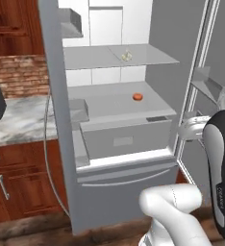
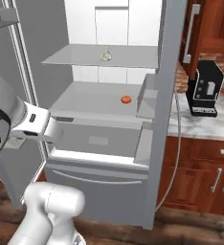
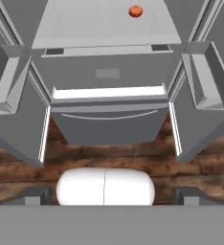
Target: Retrieve the bottle and the shaker from the cabinet and place them next to the mixing bowl on the counter. Then add garlic from the fridge to the mixing bowl.
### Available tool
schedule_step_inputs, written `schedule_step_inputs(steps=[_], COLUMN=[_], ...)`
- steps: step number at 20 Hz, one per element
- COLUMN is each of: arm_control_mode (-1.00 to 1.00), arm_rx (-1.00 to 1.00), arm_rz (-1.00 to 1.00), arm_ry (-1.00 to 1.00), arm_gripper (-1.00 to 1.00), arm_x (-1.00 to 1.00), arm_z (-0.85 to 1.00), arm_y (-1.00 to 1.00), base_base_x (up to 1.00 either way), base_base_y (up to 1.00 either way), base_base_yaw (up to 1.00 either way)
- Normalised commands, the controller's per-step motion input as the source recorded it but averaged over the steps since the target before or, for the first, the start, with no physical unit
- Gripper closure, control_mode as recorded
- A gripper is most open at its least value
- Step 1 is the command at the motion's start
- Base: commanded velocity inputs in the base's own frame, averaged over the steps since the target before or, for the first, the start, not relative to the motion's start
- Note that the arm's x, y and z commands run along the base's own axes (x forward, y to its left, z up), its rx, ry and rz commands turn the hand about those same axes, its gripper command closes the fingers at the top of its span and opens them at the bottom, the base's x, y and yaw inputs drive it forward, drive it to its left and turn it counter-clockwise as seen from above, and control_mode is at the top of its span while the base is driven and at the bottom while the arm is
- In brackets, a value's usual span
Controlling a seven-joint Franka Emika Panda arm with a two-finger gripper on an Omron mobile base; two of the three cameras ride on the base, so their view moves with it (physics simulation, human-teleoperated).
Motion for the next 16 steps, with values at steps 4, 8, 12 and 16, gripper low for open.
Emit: schedule_step_inputs(steps=[4,8,12,16], arm_control_mode=[1.00,1.00,1.00,1.00], arm_rx=[0.00,0.00,0.00,0.00], arm_rz=[0.00,0.00,0.00,0.00], arm_ry=[0.00,0.00,0.00,0.00], arm_gripper=[-1.00,-1.00,-1.00,-1.00], arm_x=[0.00,0.00,0.00,0.00], arm_z=[0.00,0.00,0.00,0.00], arm_y=[0.00,0.00,0.00,0.00], base_base_x=[0.37,0.52,0.67,0.53], base_base_y=[0.50,0.04,0.00,0.00], base_base_yaw=[-0.19,-0.07,-0.04,0.00])
